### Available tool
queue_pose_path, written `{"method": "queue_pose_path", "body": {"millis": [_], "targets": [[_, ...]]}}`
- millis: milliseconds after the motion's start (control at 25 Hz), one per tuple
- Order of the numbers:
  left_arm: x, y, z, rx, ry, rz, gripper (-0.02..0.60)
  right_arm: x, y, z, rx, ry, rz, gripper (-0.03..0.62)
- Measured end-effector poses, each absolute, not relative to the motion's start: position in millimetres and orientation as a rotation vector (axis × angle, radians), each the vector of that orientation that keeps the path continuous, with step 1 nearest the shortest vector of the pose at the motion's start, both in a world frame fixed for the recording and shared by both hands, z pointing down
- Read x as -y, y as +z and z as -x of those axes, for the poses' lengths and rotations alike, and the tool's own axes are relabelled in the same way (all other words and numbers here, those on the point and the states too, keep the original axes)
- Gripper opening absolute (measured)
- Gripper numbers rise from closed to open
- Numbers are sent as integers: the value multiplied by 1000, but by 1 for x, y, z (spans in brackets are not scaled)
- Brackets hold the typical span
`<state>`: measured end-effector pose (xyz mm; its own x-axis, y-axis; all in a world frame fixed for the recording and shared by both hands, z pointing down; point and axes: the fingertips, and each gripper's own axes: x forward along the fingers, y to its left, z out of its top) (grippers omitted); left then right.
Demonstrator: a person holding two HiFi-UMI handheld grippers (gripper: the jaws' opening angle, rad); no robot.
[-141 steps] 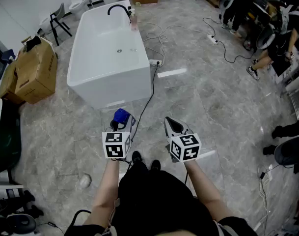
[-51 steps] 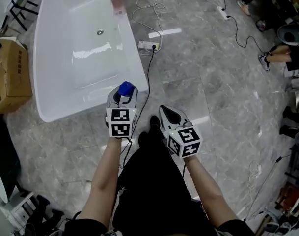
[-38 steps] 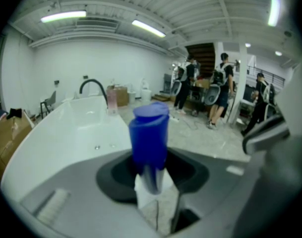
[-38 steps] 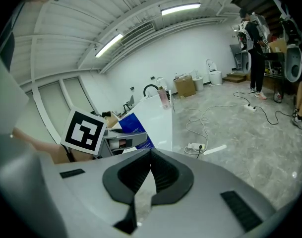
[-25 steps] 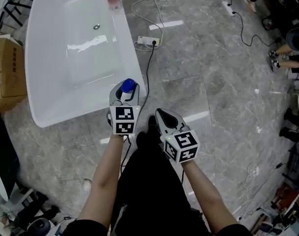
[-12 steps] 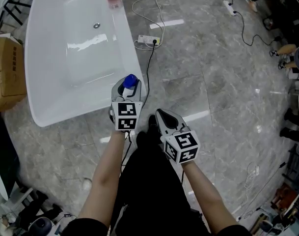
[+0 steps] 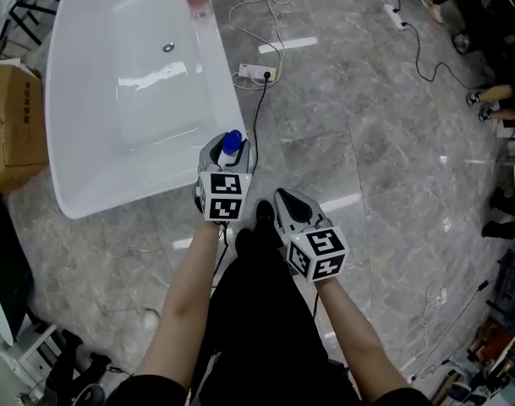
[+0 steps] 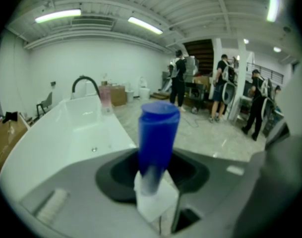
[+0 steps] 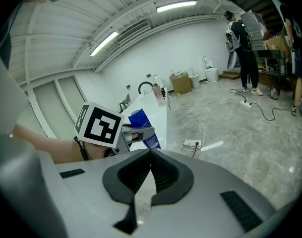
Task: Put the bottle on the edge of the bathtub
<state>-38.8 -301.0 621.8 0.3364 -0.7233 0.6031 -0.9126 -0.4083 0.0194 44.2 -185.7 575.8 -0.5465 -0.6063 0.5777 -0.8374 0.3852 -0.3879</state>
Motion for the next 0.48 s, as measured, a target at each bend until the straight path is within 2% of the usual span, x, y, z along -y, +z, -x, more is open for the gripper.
{"method": "queue_pose_path", "body": {"millis": [240, 480], "targets": [[301, 626, 41, 1458, 748, -2233, 184, 182, 574, -42, 2309, 941, -1253, 3], [296, 628, 42, 1420, 731, -2225, 232, 181, 571, -43, 2313, 937, -1256, 3]]}}
